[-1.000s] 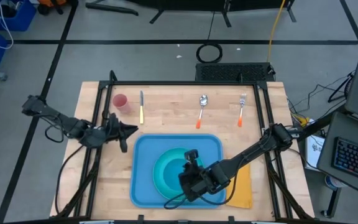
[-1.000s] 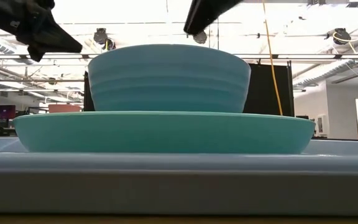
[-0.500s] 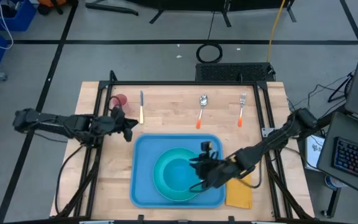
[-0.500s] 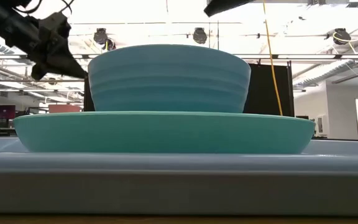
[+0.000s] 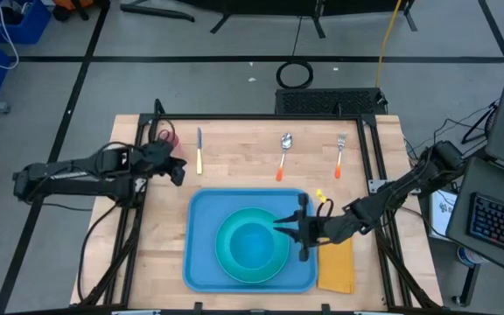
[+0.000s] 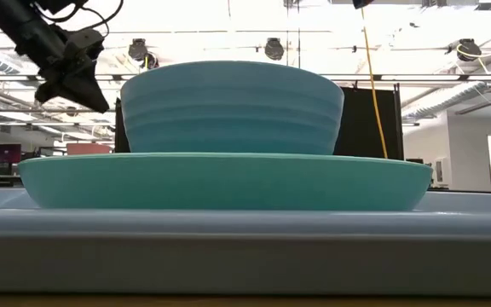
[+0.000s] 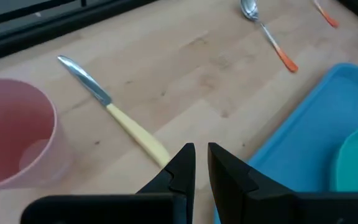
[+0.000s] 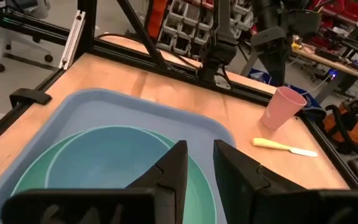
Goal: Set up tray
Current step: Put the pink cup on the blue tray at the top right of the light blue plate
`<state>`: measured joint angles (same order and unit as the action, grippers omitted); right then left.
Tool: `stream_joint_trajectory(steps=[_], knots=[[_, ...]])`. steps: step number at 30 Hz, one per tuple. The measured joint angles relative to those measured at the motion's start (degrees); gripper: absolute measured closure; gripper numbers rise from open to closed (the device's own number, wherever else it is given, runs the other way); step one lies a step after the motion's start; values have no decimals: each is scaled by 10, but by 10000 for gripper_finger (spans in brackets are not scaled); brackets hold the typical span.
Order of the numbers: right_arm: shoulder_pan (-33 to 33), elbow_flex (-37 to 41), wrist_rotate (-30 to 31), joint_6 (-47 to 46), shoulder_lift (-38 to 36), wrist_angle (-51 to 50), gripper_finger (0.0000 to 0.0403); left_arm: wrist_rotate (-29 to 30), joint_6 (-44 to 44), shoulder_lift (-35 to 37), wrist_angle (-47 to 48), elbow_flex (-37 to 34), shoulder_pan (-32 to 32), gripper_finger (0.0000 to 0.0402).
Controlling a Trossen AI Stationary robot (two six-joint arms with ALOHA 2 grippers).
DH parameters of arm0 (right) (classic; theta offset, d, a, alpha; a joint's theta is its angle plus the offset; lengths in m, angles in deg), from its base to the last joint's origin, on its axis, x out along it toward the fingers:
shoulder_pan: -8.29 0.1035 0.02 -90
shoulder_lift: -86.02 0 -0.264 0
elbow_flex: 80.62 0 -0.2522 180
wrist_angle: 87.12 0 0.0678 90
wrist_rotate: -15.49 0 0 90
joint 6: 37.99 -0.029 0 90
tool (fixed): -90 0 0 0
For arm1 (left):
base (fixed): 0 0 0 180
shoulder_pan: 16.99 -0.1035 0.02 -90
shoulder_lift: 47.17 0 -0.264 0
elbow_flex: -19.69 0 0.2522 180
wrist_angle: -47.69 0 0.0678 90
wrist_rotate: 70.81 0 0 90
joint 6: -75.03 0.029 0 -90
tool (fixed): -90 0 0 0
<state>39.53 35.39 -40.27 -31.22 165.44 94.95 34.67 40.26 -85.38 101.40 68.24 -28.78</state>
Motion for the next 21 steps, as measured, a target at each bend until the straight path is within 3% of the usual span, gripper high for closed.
stream_joint_trajectory(steps=[10, 14, 21], knots=[[0, 4, 0, 4, -1, 13, 332, -17, 11, -103, 140, 119, -100, 355], [0, 4, 0, 4, -1, 12, 332, -55, 46, -151, 167, 137, -141, 355], [0, 4, 0, 4, -1, 11, 332, -49, 61, -194, 170, 153, -186, 355]])
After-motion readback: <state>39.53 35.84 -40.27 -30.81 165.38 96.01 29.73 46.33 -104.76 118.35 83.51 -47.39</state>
